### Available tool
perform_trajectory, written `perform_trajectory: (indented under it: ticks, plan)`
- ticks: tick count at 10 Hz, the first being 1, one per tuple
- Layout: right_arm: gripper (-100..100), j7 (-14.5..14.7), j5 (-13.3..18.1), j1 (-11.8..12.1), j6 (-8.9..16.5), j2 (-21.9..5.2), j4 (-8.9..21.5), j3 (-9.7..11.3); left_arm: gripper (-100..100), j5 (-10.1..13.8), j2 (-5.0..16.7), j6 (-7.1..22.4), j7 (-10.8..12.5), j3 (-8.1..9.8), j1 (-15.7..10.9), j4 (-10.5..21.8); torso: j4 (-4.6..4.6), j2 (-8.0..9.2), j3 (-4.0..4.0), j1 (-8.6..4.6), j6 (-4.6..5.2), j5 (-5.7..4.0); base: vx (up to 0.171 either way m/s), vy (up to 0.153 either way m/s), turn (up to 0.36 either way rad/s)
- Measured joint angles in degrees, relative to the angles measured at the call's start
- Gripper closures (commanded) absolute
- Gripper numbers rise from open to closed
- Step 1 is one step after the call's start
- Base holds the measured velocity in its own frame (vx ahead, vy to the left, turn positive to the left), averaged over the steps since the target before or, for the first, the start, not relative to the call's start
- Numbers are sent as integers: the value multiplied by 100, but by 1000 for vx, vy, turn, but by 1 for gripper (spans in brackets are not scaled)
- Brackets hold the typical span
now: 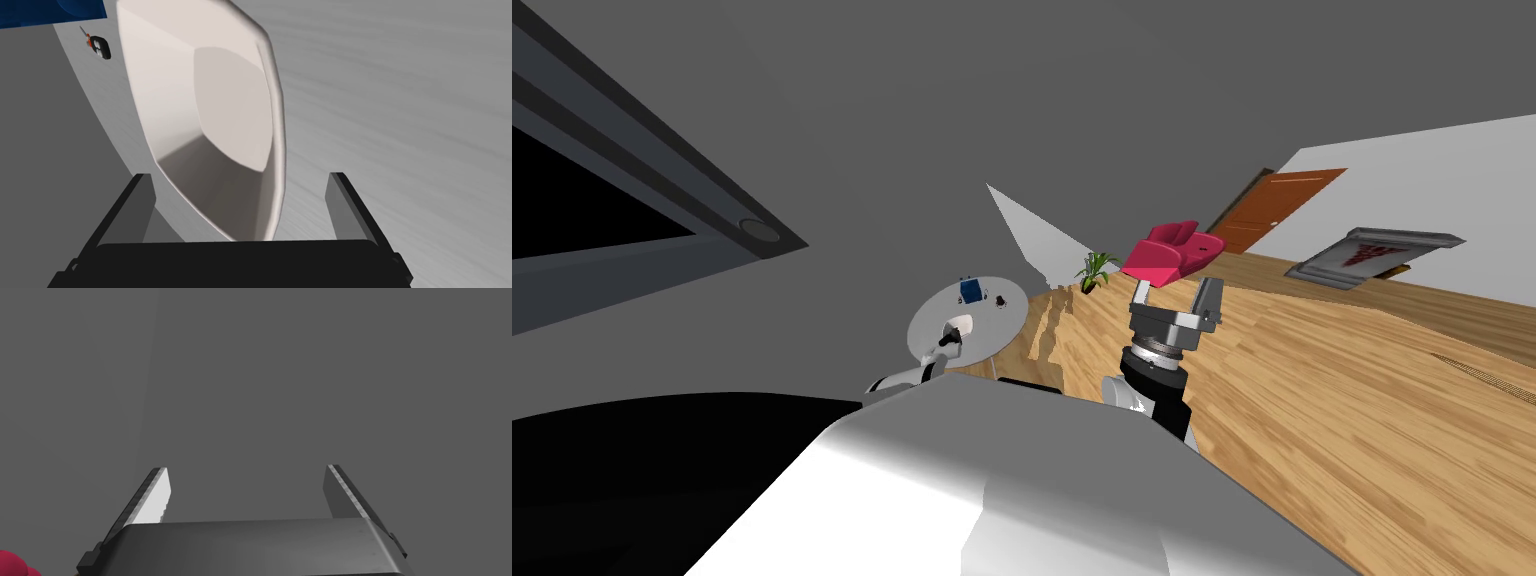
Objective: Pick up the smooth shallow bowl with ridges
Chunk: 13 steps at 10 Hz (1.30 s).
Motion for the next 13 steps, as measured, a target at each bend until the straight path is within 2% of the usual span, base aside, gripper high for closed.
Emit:
perform_trajectory:
  ticks: [1, 3, 4, 8, 9, 10, 11, 12, 13]
  plan:
    - [0, 0, 0, 0, 0, 0, 0, 0, -100, 1, 0, 2, 0, -1, 1, -6, 0, -1, -1, 1, 0, 1, 51, 40, 25]
    - [0, 0, 0, 1, 0, -1, 0, -1, -100, 8, -24, -205, -15, -11, 76, 94, -8, -39, -22, 19, 0, 4, 94, 32, 12]
    - [0, 0, 0, 1, 0, 0, 0, 0, 100, 8, -24, -236, -17, -11, 78, 103, -7, -28, -17, 11, 0, 3, 7, 2, 1]
    - [0, 0, 0, 0, 0, 0, 0, 0, 100, 11, -27, -233, -13, -9, 78, 103, -1, -2, -1, -1, 1, -3, 2, 1, -1]
    - [0, 0, 0, 0, 0, 0, 0, 0, 0, 11, -27, -233, -12, -9, 78, 104, 0, -1, -1, -3, 1, -5, 0, 0, 0]
    - [0, 0, 0, 0, 0, 0, 0, 0, 100, 11, -28, -232, -12, -9, 78, 104, 1, 0, 0, -4, 1, -6, -72, -31, -31]
    - [0, 0, 0, -1, 0, 0, 0, 0, 100, -13, -17, -174, -26, 36, 17, 103, 4, 20, 11, -17, 4, -8, -115, -47, -28]
    - [0, 0, 0, -1, 0, 1, 0, 0, 100, -2, -18, -61, -13, 8, 19, -6, 7, 39, 21, -25, 0, -11, -50, -21, -1]
    - [0, 0, 0, -1, 0, 0, 0, 0, 0, 1, -22, -30, -6, 2, 24, -19, 7, 27, 17, -20, -1, -13, -9, -4, 3]
